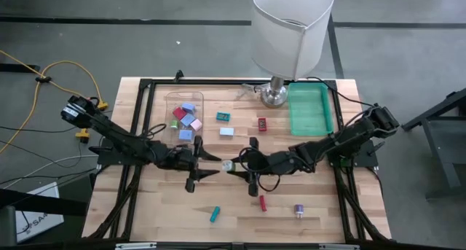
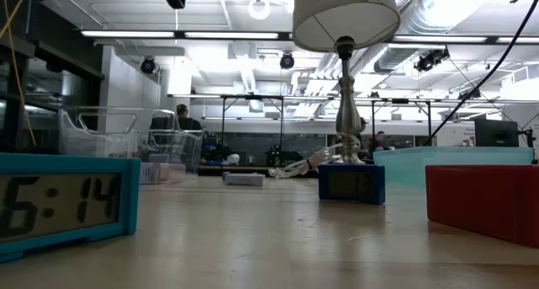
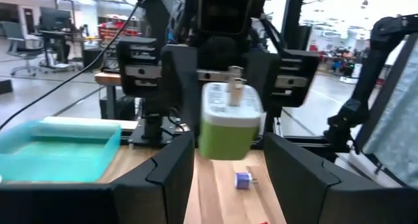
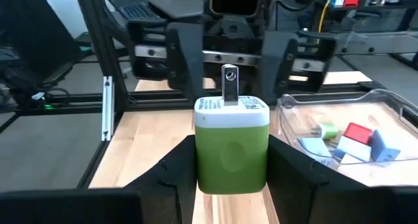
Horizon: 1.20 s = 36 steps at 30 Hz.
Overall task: Pick & Place Office items
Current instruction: Put the green charger adapter into the transparent bin
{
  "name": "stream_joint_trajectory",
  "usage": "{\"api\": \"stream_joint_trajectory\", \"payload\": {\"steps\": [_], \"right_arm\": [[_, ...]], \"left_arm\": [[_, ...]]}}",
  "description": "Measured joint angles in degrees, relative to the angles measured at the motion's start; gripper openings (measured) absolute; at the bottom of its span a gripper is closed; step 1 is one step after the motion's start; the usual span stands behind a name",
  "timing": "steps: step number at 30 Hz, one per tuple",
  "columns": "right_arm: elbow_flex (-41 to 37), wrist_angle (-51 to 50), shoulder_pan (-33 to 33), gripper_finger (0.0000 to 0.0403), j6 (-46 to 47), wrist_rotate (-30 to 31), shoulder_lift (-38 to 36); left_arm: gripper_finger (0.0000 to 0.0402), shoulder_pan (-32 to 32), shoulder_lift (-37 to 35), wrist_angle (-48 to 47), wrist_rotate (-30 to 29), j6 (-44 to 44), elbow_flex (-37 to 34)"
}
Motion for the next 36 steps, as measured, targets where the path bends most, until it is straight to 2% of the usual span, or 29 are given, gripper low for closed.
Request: {"api": "stream_joint_trajectory", "payload": {"steps": [30, 36], "right_arm": [[0.0, 3.54, -4.1, 0.0139, -1.9, -3.74, 0.02], [0.0, 4.05, -4.77, 0.0139, -1.92, -4.29, 0.02]], "left_arm": [[0.0177, 2.66, 0.0, 3.64, 0.07, 2.87, 0.0], [0.0177, 4.44, 0.0, 4.15, 5.19, 1.46, 0.0]]}}
